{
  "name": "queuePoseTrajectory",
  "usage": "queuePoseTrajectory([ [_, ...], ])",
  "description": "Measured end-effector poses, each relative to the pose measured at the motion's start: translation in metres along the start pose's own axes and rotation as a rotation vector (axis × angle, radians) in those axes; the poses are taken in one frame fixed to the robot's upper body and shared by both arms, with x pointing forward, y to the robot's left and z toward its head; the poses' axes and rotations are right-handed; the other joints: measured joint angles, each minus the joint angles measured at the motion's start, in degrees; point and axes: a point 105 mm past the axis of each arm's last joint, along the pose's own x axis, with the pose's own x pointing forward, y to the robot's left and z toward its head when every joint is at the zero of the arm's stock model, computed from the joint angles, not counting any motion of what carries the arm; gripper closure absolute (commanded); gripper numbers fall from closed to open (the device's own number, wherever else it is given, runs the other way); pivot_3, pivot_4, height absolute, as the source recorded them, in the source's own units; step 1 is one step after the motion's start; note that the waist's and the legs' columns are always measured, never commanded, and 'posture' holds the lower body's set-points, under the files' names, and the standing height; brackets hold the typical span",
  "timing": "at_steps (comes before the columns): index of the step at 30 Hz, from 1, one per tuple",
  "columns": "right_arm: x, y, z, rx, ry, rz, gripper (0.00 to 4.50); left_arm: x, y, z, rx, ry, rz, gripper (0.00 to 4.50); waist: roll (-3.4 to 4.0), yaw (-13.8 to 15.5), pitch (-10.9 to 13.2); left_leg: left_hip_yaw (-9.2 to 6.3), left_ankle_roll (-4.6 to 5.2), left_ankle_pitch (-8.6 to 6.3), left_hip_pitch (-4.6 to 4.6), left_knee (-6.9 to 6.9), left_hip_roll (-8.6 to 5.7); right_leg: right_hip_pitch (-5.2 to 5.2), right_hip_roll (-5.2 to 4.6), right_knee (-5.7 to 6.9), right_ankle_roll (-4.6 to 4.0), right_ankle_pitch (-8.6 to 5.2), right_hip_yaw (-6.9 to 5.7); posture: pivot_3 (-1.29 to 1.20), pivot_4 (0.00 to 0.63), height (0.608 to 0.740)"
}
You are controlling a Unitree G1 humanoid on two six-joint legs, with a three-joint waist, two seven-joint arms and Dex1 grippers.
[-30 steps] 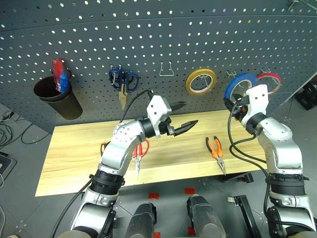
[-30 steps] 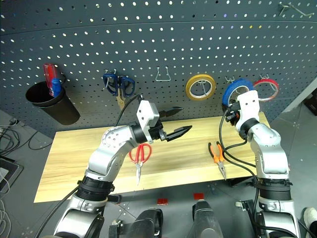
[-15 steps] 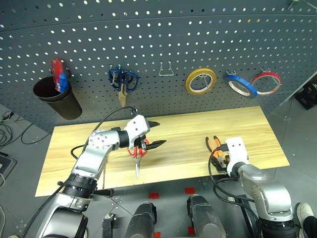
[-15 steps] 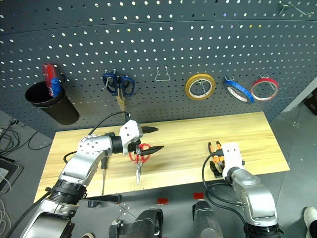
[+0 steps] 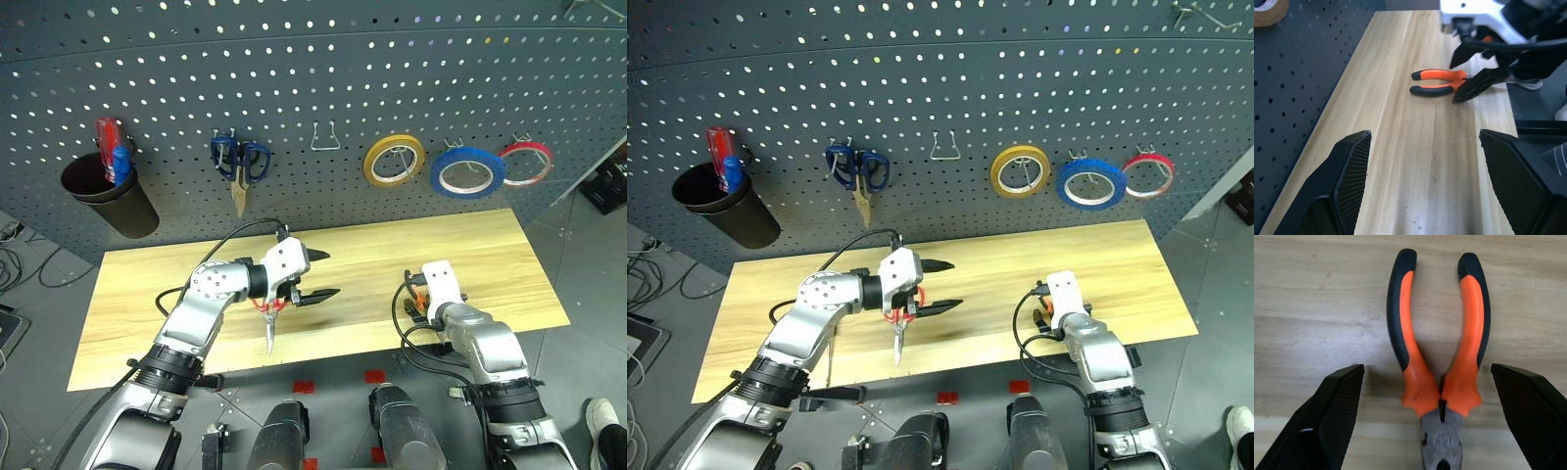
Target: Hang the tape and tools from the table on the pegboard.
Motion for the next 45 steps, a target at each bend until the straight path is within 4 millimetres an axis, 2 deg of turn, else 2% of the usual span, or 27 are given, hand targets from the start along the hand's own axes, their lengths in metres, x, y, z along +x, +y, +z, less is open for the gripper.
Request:
queuePoseTrajectory([
  [4,0.003,-0.002,0.004,-0.006,0.009,0.016,0.06,0.000,0.000,0.000,0.003,-0.001,0.001,0.77,0.00,-0.02,-0.01,0.00,0.00,0.00,0.01,0.00,0.01,0.01,0.00,-0.01,0.00,0.00,-0.01,-0.13,0.237,0.740],
  [7,0.005,-0.002,0.005,-0.010,0.020,0.036,0.63,0.001,0.000,0.000,0.002,-0.002,0.003,0.77,-0.01,-0.02,-0.04,0.00,0.00,0.00,0.02,0.00,0.01,0.02,0.00,0.00,0.00,0.00,-0.01,-0.13,0.236,0.740],
  [11,0.009,0.001,0.006,-0.017,0.019,0.060,1.83,0.000,0.000,-0.002,-0.013,-0.003,0.014,0.77,-0.04,-0.03,-0.20,-0.01,0.00,0.00,0.03,0.01,0.01,0.03,0.01,0.00,0.00,0.00,-0.01,-0.13,0.234,0.740],
  [15,0.009,0.005,0.009,-0.040,-0.020,0.052,1.84,-0.010,0.003,-0.004,-0.092,-0.045,0.103,0.77,-0.10,-0.03,-0.26,-0.01,0.00,0.00,0.01,0.02,0.03,-0.01,0.00,0.01,0.00,0.00,0.00,-0.13,0.233,0.740],
  [18,-0.003,0.020,0.014,-0.071,-0.083,0.084,1.84,-0.029,0.007,-0.004,-0.170,-0.098,0.212,0.77,-0.09,-0.20,-0.25,0.01,-0.01,0.00,-0.05,-0.03,0.07,-0.13,0.01,0.01,0.00,0.00,0.02,-0.12,0.233,0.740],
  [21,-0.032,0.049,0.042,-0.104,-0.249,0.168,1.84,-0.054,0.001,-0.006,-0.230,-0.129,0.311,0.77,-0.09,-0.86,-0.25,0.02,-0.01,0.00,-0.06,-0.08,0.11,-0.17,0.02,0.00,0.00,0.00,0.04,-0.10,0.230,0.740],
  [26,-0.081,0.079,0.096,-0.062,-0.541,0.255,1.84,-0.082,-0.009,-0.005,-0.261,-0.141,0.416,0.77,-0.09,0.18,-0.27,-0.05,-0.01,0.00,-0.01,-0.02,0.05,-0.06,-0.01,0.01,-0.01,0.01,0.01,-0.07,0.228,0.740],
  [30,-0.118,0.095,0.159,-0.047,-0.818,0.284,1.84,-0.096,-0.002,0.006,-0.223,-0.161,0.519,0.77,-0.09,1.02,-0.27,-0.05,-0.03,0.01,-0.01,0.00,-0.02,-0.08,-0.06,0.02,-0.02,0.03,-0.01,-0.05,0.227,0.740],
  [33,-0.152,0.112,0.215,-0.050,-1.047,0.332,1.84,-0.097,0.004,0.015,-0.205,-0.187,0.560,0.77,-0.09,1.34,-0.27,-0.06,-0.05,0.02,0.01,-0.01,0.02,-0.10,-0.02,0.03,-0.03,0.03,-0.04,-0.04,0.227,0.740],
  [35,-0.168,0.120,0.243,-0.043,-1.146,0.349,1.84,-0.095,0.011,0.026,-0.186,-0.223,0.577,0.77,-0.11,1.45,-0.28,-0.11,-0.08,0.04,0.00,-0.03,0.05,-0.11,0.01,0.03,-0.03,0.03,-0.10,-0.03,0.226,0.740],
  [38,-0.177,0.132,0.272,-0.052,-1.228,0.370,1.84,-0.095,0.021,0.043,-0.153,-0.262,0.604,0.77,-0.13,1.56,-0.29,-0.11,-0.11,0.06,-0.01,-0.04,0.04,-0.10,0.01,0.01,-0.03,0.03,-0.13,-0.03,0.226,0.740],
  [45,-0.160,0.125,0.304,-0.021,-1.303,0.312,1.84,-0.089,0.030,0.056,-0.153,-0.300,0.616,0.77,-0.14,1.47,-0.29,-0.05,-0.15,0.08,0.00,-0.04,0.05,-0.13,0.01,0.04,-0.04,0.04,-0.12,0.01,0.217,0.740],
])
